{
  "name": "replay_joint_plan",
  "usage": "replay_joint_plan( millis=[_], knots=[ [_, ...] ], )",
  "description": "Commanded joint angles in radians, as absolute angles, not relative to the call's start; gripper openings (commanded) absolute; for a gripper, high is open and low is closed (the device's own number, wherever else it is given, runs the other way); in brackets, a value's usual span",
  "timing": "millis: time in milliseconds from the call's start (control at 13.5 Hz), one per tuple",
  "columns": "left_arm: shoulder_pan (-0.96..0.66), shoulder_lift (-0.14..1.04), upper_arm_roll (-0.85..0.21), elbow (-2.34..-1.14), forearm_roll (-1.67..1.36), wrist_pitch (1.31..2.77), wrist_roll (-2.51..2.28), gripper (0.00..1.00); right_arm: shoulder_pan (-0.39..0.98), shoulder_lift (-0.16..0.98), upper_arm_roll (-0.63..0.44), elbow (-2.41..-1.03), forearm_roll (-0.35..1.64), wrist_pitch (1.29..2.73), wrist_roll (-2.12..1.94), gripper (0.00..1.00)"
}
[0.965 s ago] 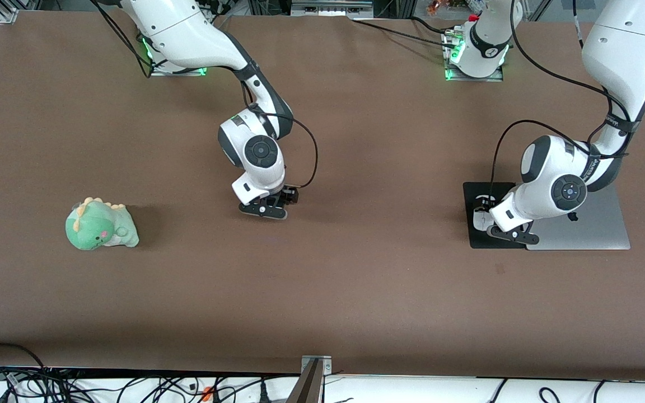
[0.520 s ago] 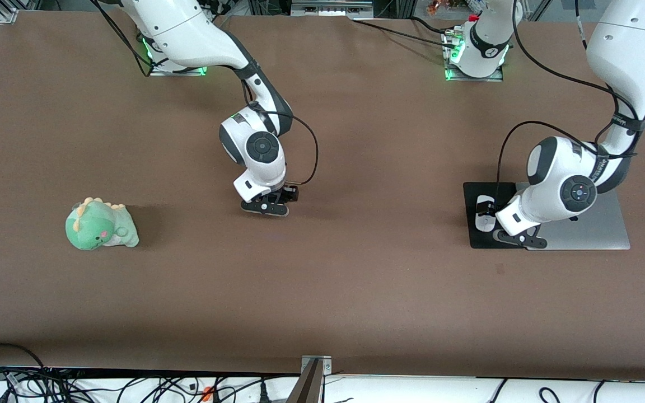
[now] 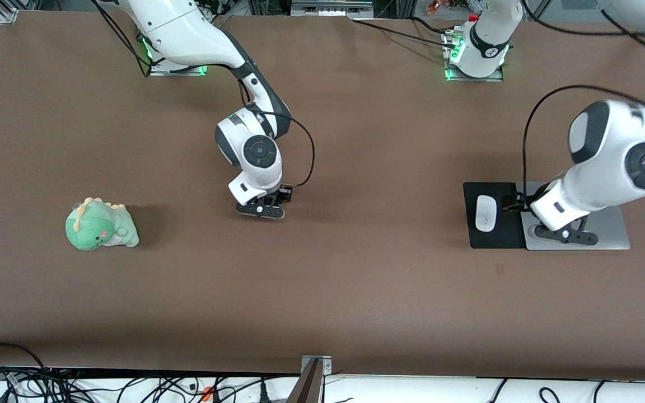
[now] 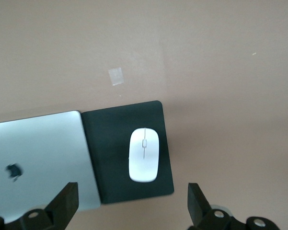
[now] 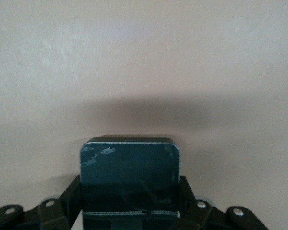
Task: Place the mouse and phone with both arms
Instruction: 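Carry the phone beside the plush toy while the left gripper withdraws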
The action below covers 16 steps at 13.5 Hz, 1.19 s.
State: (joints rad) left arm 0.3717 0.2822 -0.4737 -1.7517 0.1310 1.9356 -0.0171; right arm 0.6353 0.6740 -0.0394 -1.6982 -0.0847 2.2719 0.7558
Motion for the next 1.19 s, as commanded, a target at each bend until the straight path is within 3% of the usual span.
replay_joint_plan(
  millis=[0, 223, 371, 668, 1114],
  knots=[
    [0.387, 0.103, -0.482, -1.781, 0.077, 1.846, -0.043, 1.00, 0.572, 0.664, -0.031, -1.670, -0.078, 2.223, 0.611, 0.20],
    [0.388, -0.023, -0.479, -1.754, 0.066, 1.751, -0.145, 1.00, 0.514, 0.620, -0.035, -1.735, -0.071, 2.236, 0.514, 0.18],
    [0.388, -0.020, -0.473, -1.659, 0.066, 1.674, -0.155, 1.00, 0.462, 0.583, -0.035, -1.813, -0.071, 2.310, 0.442, 0.16],
    [0.448, -0.017, -0.462, -1.617, 0.061, 1.618, -0.152, 1.00, 0.353, 0.503, -0.034, -2.005, -0.068, 2.512, 0.303, 0.16],
    [0.529, -0.017, -0.465, -1.609, -0.025, 1.592, -0.150, 1.00, 0.264, 0.472, -0.034, -2.089, -0.034, 2.620, 0.109, 0.16]
  ],
)
